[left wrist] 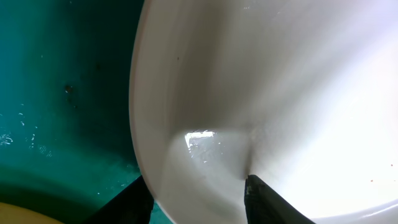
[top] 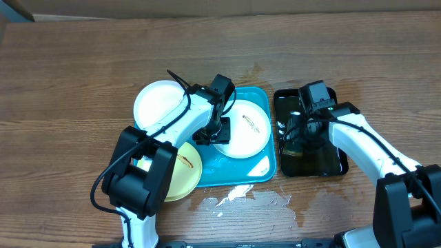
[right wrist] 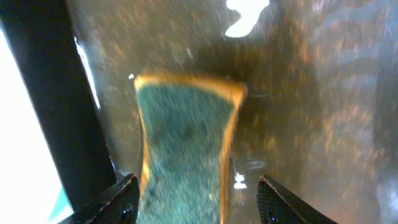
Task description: Clean dirty plates on tray and stack at the side
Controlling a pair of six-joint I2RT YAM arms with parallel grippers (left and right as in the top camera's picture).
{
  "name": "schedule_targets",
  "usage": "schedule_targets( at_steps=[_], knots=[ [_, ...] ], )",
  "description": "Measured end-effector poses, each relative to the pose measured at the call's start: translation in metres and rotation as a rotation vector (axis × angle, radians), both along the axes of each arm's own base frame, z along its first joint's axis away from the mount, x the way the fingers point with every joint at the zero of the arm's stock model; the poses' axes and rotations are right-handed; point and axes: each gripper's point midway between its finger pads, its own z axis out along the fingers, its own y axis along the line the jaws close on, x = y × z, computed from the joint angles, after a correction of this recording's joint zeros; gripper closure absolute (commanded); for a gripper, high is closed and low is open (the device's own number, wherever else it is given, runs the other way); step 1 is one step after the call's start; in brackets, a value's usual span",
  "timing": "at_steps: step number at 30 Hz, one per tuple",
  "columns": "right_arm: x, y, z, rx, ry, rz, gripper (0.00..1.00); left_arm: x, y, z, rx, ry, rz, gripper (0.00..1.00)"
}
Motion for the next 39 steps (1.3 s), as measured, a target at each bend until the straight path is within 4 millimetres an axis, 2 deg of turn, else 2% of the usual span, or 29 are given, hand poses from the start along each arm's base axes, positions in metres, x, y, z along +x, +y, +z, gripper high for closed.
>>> schedule_targets(
  at_steps=[5,6,8,9,10,11,12,13,15,17,21,25,31,39],
  knots=[
    [-0.017,0.005,-0.012,0.037,0.053,-0.019,0.41,0.000,0.000,0.000,0.000,0.000,0.000,0.51],
    [-0.021,0.005,-0.016,0.040,0.061,-0.025,0.44,0.000,0.000,0.000,0.000,0.001,0.000,0.51],
    [-0.023,0.008,-0.022,0.051,0.056,-0.026,0.54,0.000,0.000,0.000,0.000,0.000,0.000,0.51],
    [-0.023,0.010,-0.024,0.061,0.050,-0.032,0.66,0.000,0.000,0.000,0.000,0.000,0.000,0.51],
    [-0.023,0.011,-0.026,0.067,0.047,-0.031,0.82,0.000,0.000,0.000,0.000,0.000,0.000,0.51],
    [-0.024,0.011,-0.028,0.067,0.046,-0.034,0.89,0.000,0.000,0.000,0.000,0.000,0.000,0.51],
    [-0.025,0.011,-0.028,0.067,0.049,-0.031,0.91,0.000,0.000,0.000,0.000,0.000,0.000,0.51],
    [-0.026,0.011,-0.029,0.066,0.051,-0.035,0.89,0.000,0.000,0.000,0.000,0.000,0.000,0.51],
    [-0.028,0.010,-0.029,0.060,0.057,-0.034,0.67,0.000,0.000,0.000,0.000,0.000,0.000,0.51],
    [-0.033,0.008,-0.028,0.051,0.087,-0.036,0.52,0.000,0.000,0.000,0.001,0.000,0.000,0.51],
    [-0.032,0.007,-0.014,0.035,0.113,-0.035,0.38,0.000,0.000,0.000,0.003,-0.002,-0.002,0.43],
    [-0.008,0.013,0.003,0.057,0.036,-0.033,0.36,0.001,0.002,0.000,0.010,-0.006,0.000,0.44],
    [0.009,0.017,0.005,0.075,-0.041,-0.032,0.34,0.006,0.006,0.000,0.039,-0.030,0.001,0.46],
    [-0.003,0.013,-0.015,0.065,-0.030,-0.031,0.39,0.011,0.006,-0.002,0.038,-0.055,0.005,0.54]
  ],
)
